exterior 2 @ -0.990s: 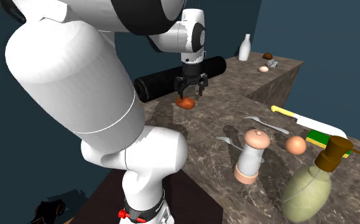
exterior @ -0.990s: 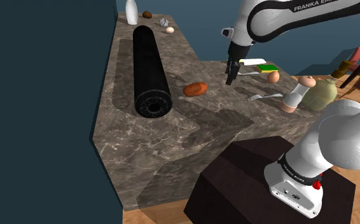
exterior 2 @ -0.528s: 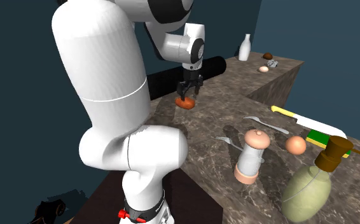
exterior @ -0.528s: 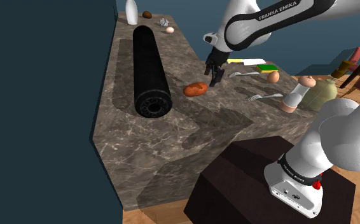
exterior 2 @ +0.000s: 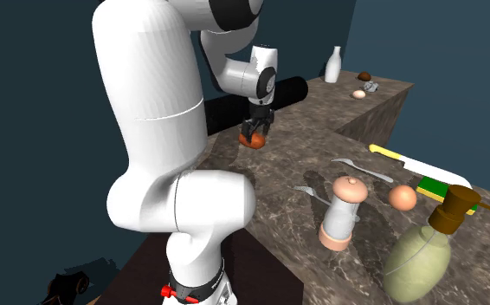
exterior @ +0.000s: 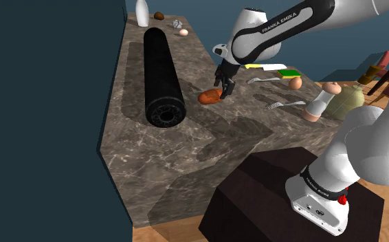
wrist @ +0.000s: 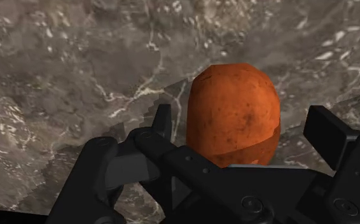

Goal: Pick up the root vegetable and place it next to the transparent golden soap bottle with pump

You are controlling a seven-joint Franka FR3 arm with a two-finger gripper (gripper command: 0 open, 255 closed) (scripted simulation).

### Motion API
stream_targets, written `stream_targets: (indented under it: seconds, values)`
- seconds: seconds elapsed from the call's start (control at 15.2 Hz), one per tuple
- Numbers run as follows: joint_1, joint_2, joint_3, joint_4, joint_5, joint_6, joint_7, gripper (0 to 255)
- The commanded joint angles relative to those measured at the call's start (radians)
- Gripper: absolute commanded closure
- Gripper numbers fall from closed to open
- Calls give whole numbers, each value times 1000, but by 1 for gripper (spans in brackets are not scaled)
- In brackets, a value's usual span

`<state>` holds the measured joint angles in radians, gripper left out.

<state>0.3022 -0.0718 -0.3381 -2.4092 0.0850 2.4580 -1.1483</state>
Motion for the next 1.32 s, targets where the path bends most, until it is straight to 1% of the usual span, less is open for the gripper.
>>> stream_targets:
  seconds: [0.0,0.46,0.53,1.12,1.25]
  values:
    - [2,15,-1,-9,10,23,-8,0]
    - [2,15,0,-9,10,23,-8,0]
    - [2,15,0,-9,10,23,-8,255]
    - [2,15,0,-9,10,23,-8,255]
    - [0,-5,0,0,-3,-5,3,255]
